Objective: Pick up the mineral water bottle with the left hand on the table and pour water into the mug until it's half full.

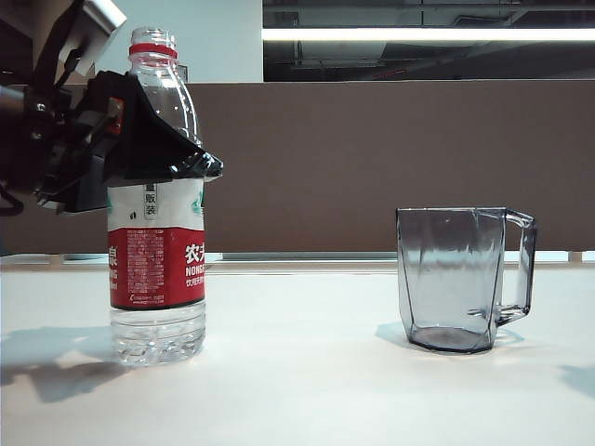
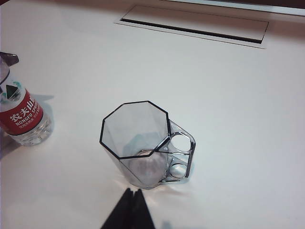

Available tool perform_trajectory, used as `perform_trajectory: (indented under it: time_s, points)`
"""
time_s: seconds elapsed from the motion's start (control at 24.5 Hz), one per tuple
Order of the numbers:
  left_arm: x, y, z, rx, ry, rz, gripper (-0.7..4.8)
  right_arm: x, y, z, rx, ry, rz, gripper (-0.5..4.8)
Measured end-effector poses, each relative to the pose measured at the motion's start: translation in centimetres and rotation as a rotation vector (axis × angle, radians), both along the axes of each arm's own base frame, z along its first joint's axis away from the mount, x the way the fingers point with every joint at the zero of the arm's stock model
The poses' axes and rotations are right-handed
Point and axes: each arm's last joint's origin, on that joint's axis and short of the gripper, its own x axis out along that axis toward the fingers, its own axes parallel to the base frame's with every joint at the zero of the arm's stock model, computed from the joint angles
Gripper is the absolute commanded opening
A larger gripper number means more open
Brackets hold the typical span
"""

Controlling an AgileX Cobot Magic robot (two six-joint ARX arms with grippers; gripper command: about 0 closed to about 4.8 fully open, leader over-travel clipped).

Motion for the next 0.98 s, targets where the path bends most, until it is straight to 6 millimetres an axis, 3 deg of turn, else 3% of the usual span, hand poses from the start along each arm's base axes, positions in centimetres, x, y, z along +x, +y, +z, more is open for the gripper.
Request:
perform_trajectory:
  time_s: [0.82,0.86,0.9,0.98]
  points:
    - [-0.04,-0.04,0.00,-0.002,0.001,-0.017,4.79,0.00,0.00,0.00,0.000,0.000,0.000,-0.01]
    - [-0.04,-0.04,0.00,-0.002,0.001,-0.017,4.75,0.00,0.00,0.00,0.000,0.000,0.000,-0.01]
    - [-0.04,-0.04,0.00,-0.002,0.001,-0.017,4.27,0.00,0.00,0.00,0.000,0.000,0.000,-0.01]
    - [-0.04,-0.04,0.00,-0.002,0.001,-0.017,4.23,0.00,0.00,0.00,0.000,0.000,0.000,-0.01]
